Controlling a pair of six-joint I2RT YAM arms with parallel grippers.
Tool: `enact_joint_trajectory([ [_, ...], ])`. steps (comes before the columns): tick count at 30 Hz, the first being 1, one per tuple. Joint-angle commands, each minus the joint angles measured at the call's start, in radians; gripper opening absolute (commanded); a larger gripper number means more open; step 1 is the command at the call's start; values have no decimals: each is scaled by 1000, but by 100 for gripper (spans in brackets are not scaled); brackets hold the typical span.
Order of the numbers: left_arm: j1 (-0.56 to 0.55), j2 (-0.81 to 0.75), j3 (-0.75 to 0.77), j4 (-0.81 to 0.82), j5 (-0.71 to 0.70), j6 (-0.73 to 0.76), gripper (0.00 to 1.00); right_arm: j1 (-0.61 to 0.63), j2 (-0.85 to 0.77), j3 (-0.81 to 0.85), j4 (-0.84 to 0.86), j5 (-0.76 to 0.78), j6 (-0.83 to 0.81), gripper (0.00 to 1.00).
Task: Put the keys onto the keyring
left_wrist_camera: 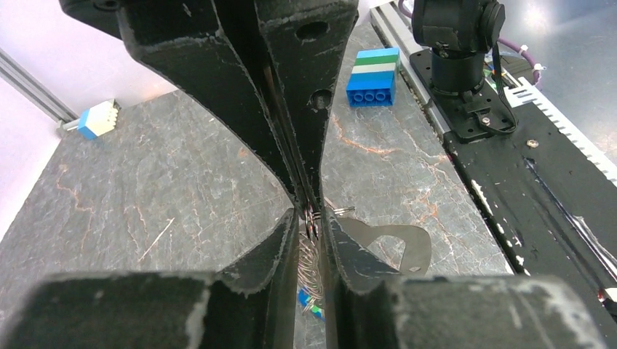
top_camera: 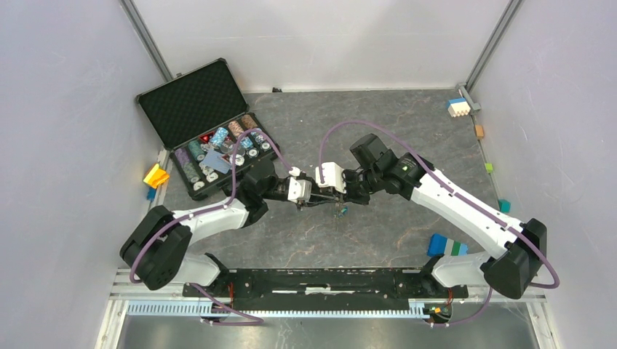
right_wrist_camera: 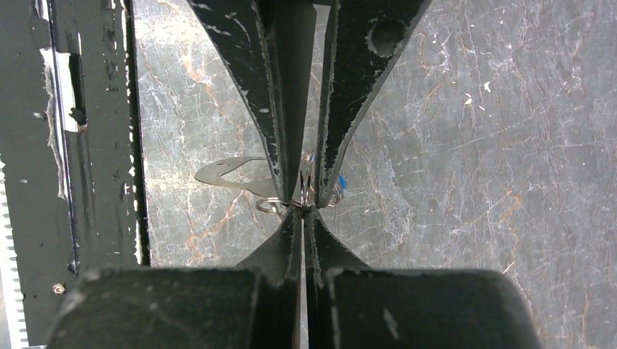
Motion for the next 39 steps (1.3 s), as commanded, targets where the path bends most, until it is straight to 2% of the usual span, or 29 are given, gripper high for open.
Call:
enact_joint_trajectory([
  [1,-2,10,-1,52,22,-33,21,7,-4,43,14,-4,-10,0],
  [9,-3,20,10,53,25,-50,12,7,-6,31,21,-9,-10,0],
  [12,-2,21,10,53,24,-54,2,8,-9,29,27,-11,-9,0],
  [18,-2,9,-9,96,-12,-131,2,7,-23,21,39,0,-6,0],
  [19,-1,6,-19,123,-26,-157,2,7,-31,15,45,2,-7,2],
  [22,1,-5,-46,206,-65,-238,2,0,-69,-22,86,6,-7,16],
  [24,4,-12,-49,222,-77,-274,2,-14,-102,-54,123,-18,-5,28],
  [26,4,-15,-54,256,-83,-321,2,-32,-130,-78,149,-47,-5,44],
  [28,3,-16,-61,297,-88,-368,2,-57,-151,-98,165,-86,-7,54],
  [31,4,-20,-70,330,-105,-406,2,-99,-174,-128,173,-158,-16,61],
  [32,4,-22,-75,358,-117,-440,2,-129,-194,-179,211,-232,-7,63],
  [39,3,-15,-78,431,-129,-516,2,-153,-188,-239,270,-350,-6,59],
])
